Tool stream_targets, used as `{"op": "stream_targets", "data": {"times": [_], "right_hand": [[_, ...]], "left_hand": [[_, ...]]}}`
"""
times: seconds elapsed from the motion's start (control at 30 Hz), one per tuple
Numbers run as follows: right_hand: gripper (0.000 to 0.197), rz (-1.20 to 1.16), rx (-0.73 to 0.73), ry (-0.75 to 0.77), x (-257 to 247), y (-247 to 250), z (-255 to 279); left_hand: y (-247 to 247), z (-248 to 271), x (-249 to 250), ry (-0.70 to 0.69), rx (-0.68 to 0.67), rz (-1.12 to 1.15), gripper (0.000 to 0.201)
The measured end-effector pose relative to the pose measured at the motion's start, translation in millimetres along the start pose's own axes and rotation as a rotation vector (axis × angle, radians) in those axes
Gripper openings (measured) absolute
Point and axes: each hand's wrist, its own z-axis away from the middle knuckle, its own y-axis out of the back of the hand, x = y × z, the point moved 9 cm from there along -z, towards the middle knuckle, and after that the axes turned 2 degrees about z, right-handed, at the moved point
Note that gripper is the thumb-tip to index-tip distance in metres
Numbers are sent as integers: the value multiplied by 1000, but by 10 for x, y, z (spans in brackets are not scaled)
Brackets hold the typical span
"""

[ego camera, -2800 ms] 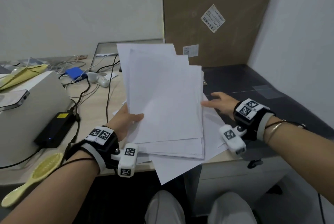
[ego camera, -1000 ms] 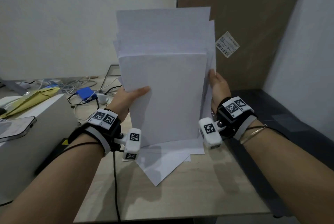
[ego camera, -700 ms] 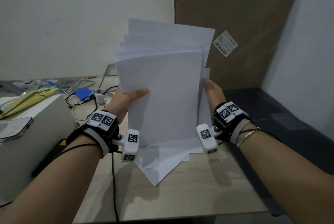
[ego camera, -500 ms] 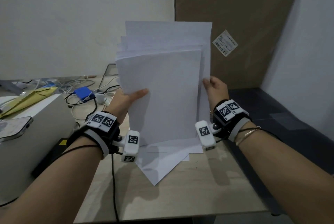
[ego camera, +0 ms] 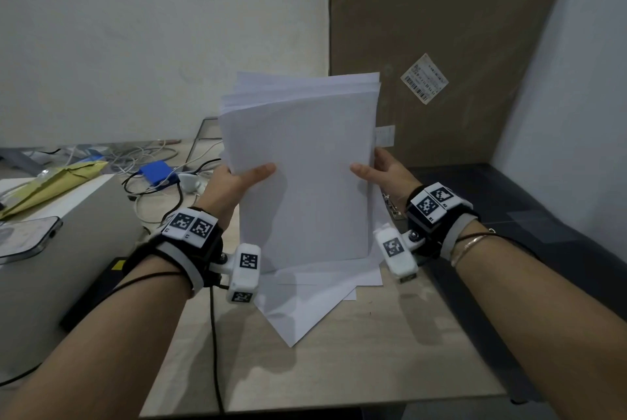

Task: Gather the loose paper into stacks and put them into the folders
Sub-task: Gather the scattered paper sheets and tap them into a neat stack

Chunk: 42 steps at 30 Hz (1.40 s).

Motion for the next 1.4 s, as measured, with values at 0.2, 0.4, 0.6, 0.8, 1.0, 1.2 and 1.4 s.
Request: {"op": "stream_targets", "data": {"times": [0.2,0.4,0.6,0.8,1.0,1.2,1.4], "right_hand": [[79,-9,6,18,-26,-83,-31],[30,-7,200,238,-410,-34,202],[63,-71,91,140,-227,-103,353],[68,24,-37,-39,-15,-205,232],[47,61,204,77,-219,-174,244],[47,84,134,140,-139,-148,350],[40,192,54,24,224,-114,386]], "left_hand": [[22,5,7,-50,105,-27,64],[-84,34,298,-176,192,-9,25],[-42,56,220,-106,86,-21,76],[-17,107,56,0,50,-45,49],[31,101,190,-94,285,-31,46],[71,77,185,-96,222,-50,77],[131,141,-78,24,70,-105,85]]}}
